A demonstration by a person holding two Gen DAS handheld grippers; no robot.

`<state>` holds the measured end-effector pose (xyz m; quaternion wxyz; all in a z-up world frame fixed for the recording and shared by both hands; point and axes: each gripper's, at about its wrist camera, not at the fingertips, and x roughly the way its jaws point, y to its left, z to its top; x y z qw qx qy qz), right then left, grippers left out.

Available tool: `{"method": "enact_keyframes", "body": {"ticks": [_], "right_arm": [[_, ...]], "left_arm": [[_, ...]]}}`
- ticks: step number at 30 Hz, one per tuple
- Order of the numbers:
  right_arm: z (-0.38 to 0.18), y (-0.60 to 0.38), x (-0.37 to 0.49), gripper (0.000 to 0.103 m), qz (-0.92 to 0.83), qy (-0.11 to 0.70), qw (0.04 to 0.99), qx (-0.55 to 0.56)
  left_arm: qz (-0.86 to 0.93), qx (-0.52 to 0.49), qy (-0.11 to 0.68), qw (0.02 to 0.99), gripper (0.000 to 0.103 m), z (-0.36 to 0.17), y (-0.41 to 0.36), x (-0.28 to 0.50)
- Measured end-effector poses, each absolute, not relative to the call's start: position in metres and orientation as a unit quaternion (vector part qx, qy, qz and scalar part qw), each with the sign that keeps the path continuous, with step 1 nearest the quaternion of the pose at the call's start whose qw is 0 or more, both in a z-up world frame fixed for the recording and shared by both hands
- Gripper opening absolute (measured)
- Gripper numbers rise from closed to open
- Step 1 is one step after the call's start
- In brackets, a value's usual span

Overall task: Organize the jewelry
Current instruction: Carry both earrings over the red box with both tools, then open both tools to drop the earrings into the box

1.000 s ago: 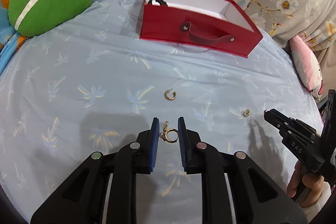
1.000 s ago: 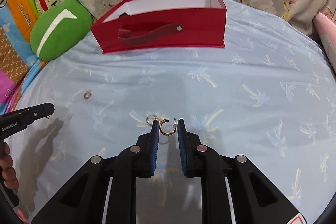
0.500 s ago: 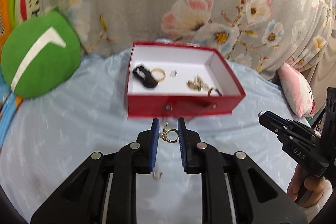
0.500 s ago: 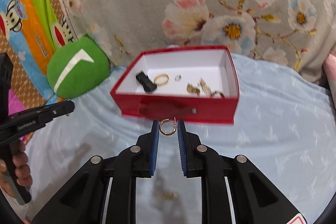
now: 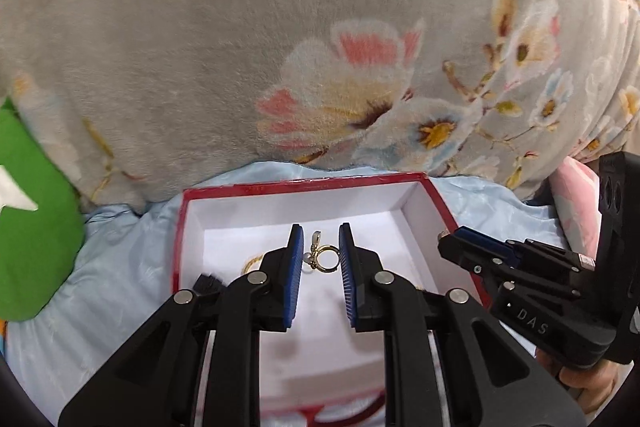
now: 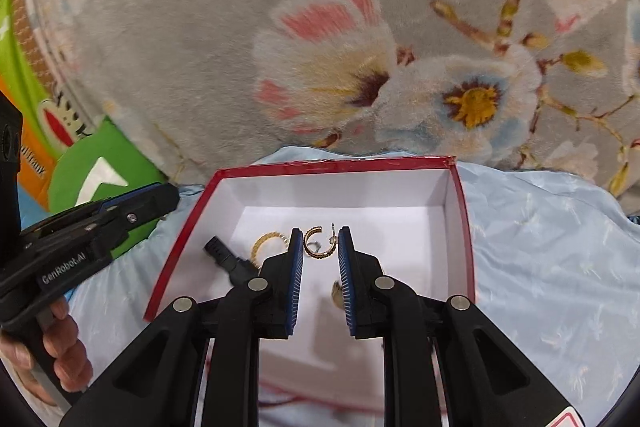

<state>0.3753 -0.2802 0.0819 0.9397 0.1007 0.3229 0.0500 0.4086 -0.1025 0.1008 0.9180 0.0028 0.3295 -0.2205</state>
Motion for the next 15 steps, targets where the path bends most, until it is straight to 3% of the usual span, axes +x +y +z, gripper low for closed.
{"method": "enact_keyframes", "body": {"ticks": [15], "right_arm": [[0.022,-0.290,0.472,0.017,0.025,0.392,0.914,0.102]], "left_arm": [[-0.167,0.040,0.394,0.903,0.019,0.027,-0.137,0.511]]}}
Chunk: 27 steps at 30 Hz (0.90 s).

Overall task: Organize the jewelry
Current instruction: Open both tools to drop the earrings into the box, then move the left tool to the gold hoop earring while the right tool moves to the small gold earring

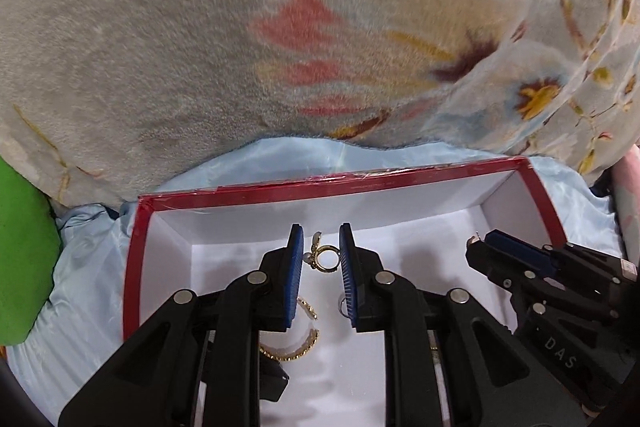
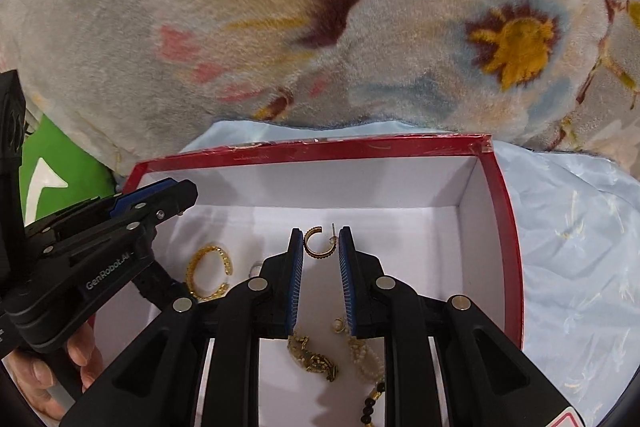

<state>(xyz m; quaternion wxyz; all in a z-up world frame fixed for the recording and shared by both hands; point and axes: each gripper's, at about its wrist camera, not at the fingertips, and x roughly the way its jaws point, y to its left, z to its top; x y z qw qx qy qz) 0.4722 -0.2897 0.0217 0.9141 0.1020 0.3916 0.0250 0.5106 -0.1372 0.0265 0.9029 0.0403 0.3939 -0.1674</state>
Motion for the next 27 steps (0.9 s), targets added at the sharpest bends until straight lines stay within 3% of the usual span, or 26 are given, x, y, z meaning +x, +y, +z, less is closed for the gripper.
{"method": "enact_keyframes", "body": {"ticks": [3,4,5,7,8,13,19,27], "right_arm": [[0.017,-0.291,0.477,0.018,0.025,0.396,0.912,0.101],[0.017,-0.291,0.475,0.019,0.024,0.395,0.913,0.102],[0.016,-0.291,0.476,0.021,0.024,0.395,0.913,0.103],[0.016,-0.293,0.474,0.040,0.025,0.389,0.915,0.106],[0.019,-0.293,0.471,0.043,0.022,0.383,0.918,0.104],[0.044,-0.298,0.441,0.045,0.016,0.342,0.935,0.092],[0.086,-0.289,0.336,0.050,0.020,0.279,0.959,0.048],[0.080,-0.258,0.184,0.051,0.012,0.283,0.959,-0.018]], "left_arm": [[-0.158,0.041,0.396,0.903,0.020,0.020,-0.140,0.517],[-0.152,0.041,0.394,0.906,0.030,0.019,-0.140,0.518],[-0.147,0.039,0.389,0.909,0.049,0.019,-0.139,0.518],[-0.139,0.031,0.378,0.915,0.073,0.021,-0.136,0.518],[-0.135,0.023,0.370,0.919,0.077,0.023,-0.132,0.517],[-0.130,-0.004,0.342,0.931,0.077,0.053,-0.107,0.495],[-0.125,-0.008,0.296,0.947,0.077,0.102,-0.049,0.406],[-0.095,0.037,0.345,0.933,0.078,0.075,0.017,0.267]]}}
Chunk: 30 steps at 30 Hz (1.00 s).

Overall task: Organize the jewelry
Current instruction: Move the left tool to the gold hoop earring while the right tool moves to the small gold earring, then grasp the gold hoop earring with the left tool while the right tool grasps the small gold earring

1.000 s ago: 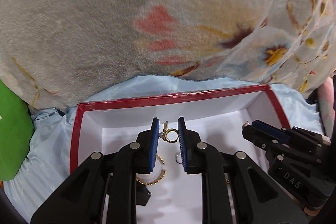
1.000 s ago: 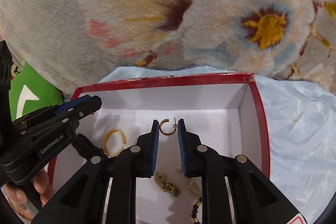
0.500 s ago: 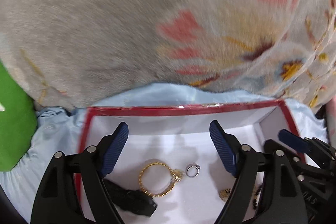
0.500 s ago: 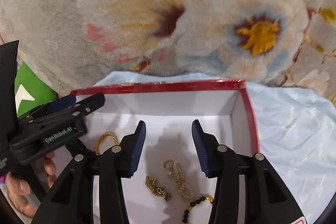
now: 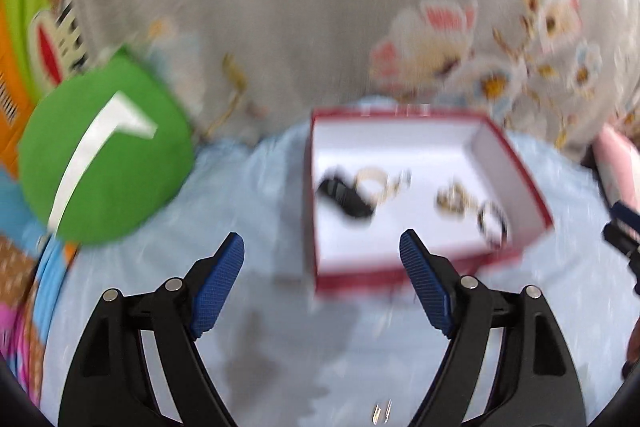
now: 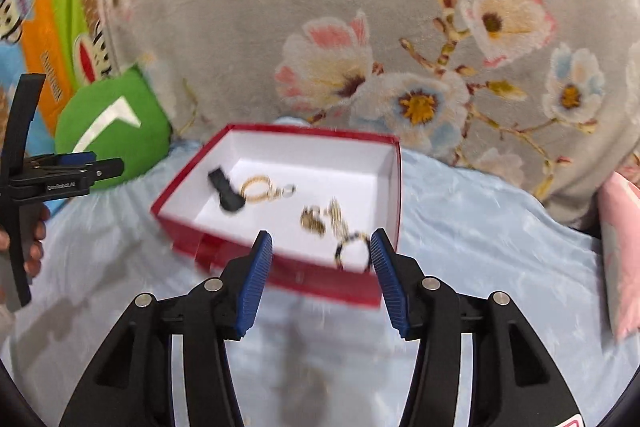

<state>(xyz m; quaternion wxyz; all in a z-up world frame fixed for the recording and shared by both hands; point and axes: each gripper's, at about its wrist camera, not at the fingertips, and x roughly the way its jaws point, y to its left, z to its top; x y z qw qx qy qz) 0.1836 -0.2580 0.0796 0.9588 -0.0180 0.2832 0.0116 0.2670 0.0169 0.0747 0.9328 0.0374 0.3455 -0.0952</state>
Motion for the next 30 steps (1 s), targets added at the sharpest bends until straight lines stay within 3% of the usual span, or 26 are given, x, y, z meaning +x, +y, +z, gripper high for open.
{"method": "enact_keyframes", "body": {"ticks": [12,26,30], "right_arm": [[-0.023,-0.213,0.092,0.051,0.020,0.381,0.924,0.026],[-0.081,-0.188,0.125,0.049,0.010,0.430,0.902,0.026],[-0.087,-0.190,0.130,0.036,0.004,0.435,0.900,0.033]], "left_arm": [[-0.072,0.032,0.449,0.890,0.077,-0.035,0.030,0.160],[-0.064,0.019,0.465,0.883,0.075,-0.067,0.001,0.178],[-0.070,0.022,0.465,0.882,0.073,-0.070,-0.006,0.184]]}}
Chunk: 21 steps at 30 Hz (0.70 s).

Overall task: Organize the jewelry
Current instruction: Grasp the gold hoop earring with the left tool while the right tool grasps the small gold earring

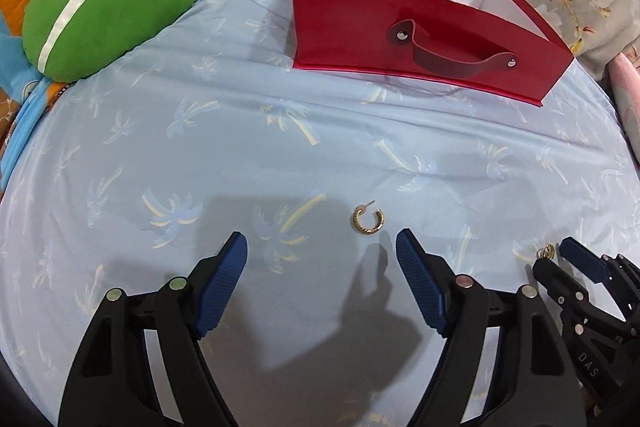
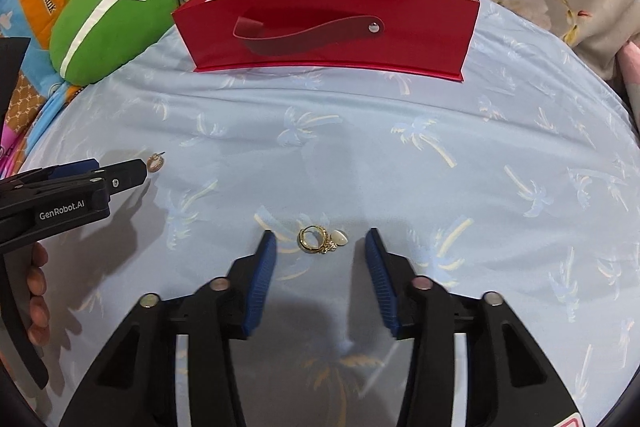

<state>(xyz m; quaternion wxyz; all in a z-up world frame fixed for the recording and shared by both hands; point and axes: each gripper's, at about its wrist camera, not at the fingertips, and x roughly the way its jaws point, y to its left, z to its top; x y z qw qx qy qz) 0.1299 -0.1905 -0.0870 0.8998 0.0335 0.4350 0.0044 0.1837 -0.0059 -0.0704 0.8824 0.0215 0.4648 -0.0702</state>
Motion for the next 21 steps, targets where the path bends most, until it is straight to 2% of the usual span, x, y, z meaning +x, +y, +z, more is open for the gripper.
{"method": "enact_keyframes", "body": {"ticks": [2,3,4,9,12,14,21], "right_arm": [[-0.087,-0.192,0.131,0.030,0.002,0.431,0.901,0.037],[-0.087,-0.193,0.131,0.022,0.002,0.431,0.902,0.038],[-0.087,-0.194,0.131,0.018,0.002,0.430,0.902,0.039],[-0.087,-0.194,0.131,0.016,0.003,0.427,0.903,0.040],[-0.086,-0.195,0.130,0.016,0.004,0.426,0.904,0.042],[-0.084,-0.195,0.129,0.016,0.005,0.422,0.905,0.045],[-0.068,-0.200,0.125,0.016,0.007,0.408,0.912,0.053]], "left_arm": [[-0.073,0.020,0.463,0.883,0.071,-0.073,-0.008,0.186],[-0.074,0.018,0.463,0.883,0.070,-0.075,-0.009,0.188],[-0.077,0.017,0.465,0.882,0.066,-0.077,-0.010,0.191],[-0.077,0.026,0.456,0.886,0.054,-0.078,-0.018,0.195],[-0.079,0.032,0.454,0.887,0.034,-0.077,-0.020,0.195],[-0.090,0.024,0.459,0.884,0.016,-0.076,-0.019,0.196],[-0.115,-0.003,0.460,0.880,0.016,-0.064,-0.014,0.190]]}}
